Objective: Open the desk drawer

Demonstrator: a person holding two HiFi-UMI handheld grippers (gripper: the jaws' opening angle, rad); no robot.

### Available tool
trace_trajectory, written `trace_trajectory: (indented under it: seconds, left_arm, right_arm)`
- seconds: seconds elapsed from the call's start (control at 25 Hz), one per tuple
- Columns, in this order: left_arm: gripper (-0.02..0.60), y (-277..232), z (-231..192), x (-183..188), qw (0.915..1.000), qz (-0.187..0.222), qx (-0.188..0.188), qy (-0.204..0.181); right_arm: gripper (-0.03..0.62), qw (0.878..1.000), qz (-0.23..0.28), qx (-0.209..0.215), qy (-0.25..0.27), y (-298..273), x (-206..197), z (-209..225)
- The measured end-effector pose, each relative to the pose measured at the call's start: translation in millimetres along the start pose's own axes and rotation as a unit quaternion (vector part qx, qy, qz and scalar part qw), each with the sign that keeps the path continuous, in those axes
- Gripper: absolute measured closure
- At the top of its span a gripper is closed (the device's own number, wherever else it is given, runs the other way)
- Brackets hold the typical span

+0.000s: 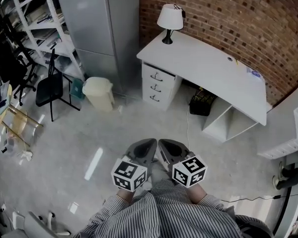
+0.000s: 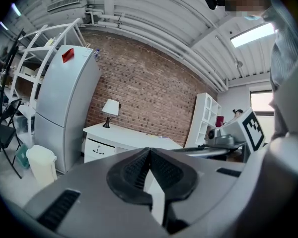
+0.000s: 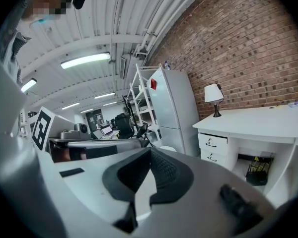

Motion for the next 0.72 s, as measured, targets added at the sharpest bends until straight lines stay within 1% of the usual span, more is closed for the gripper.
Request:
trace_trajectory:
  seconds: [0.16,0.28,0.48,0.6,0.72]
  left_arm:
    - [0.572,-20,-34,7,0.9998,0.008,0.015,0.004]
    - [0.572,-44,-58,17,0.9997,0.012,0.022,-0.006]
    - [0.572,-105,-102,37,0.9993,0.018,0.03,-0.009]
    - [0.572,-138,-124,56,0.9991,0.021,0.034,-0.016]
    - [0.572,-169,-150,76,0.9981,0.032,0.047,-0.025]
  right_arm:
    - [0.579,1.0,-0.007,0.014,0.002,-33,3,15]
    - [0.579,1.0,-0.005,0.017,0.009,-58,14,36]
    - [0.579,0.999,0.0,0.027,0.019,-110,46,88]
    - [0.579,0.999,0.007,0.032,0.023,-141,72,119]
    - [0.579,0.999,0.013,0.044,0.026,-175,95,147]
Point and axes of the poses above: the fingertips, and each gripper's own axes: y backward along the fingers, z to its right, x out of its top, the point moved 2 cm from there along y, backward along the fingers, and after that the axes turned 8 degrees about z, right-handed, at the moved point
